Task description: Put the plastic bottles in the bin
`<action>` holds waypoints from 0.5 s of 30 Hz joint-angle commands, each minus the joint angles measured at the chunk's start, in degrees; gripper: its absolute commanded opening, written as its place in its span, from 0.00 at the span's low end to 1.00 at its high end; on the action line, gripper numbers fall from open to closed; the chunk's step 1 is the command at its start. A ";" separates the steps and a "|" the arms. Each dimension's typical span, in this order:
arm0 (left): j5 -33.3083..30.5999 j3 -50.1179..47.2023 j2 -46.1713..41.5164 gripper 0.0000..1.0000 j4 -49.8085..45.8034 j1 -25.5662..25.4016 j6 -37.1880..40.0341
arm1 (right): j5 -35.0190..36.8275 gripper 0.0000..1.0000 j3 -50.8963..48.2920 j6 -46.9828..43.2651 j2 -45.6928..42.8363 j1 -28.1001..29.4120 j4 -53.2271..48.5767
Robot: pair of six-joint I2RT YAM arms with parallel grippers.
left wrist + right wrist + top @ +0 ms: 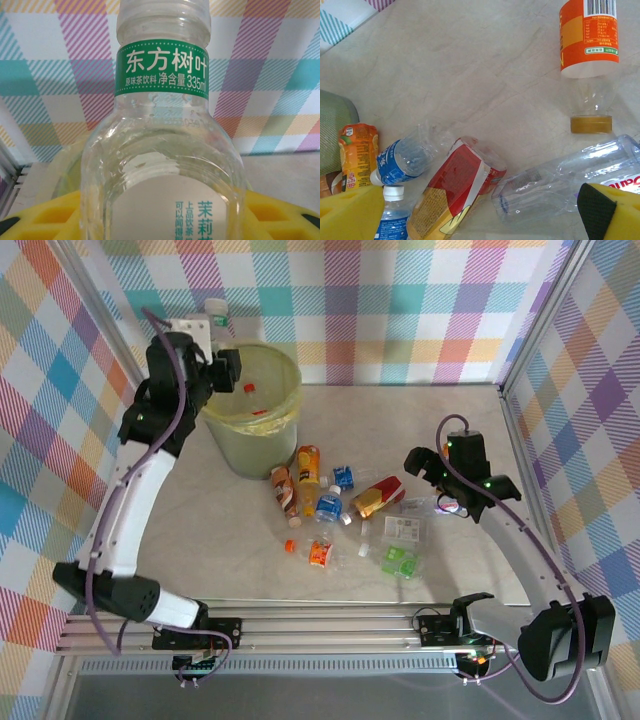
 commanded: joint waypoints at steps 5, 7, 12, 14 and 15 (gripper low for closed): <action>11.67 12.65 11.78 0.47 -8.18 5.71 4.22 | 1.42 1.00 0.70 1.01 -3.81 0.39 -3.13; 12.66 16.04 14.99 0.47 -10.28 6.90 4.32 | 1.63 1.00 0.53 1.23 -4.35 0.38 -3.55; 14.69 22.89 21.97 0.46 -15.59 9.03 6.25 | 2.12 1.00 0.96 1.20 -4.89 0.39 -4.84; 15.38 24.04 23.61 0.46 -17.13 9.44 6.85 | 2.27 1.00 1.21 1.07 -4.99 0.39 -5.24; 15.65 24.10 24.31 0.46 -17.51 9.73 7.09 | 2.43 1.00 1.35 0.93 -4.92 0.39 -5.55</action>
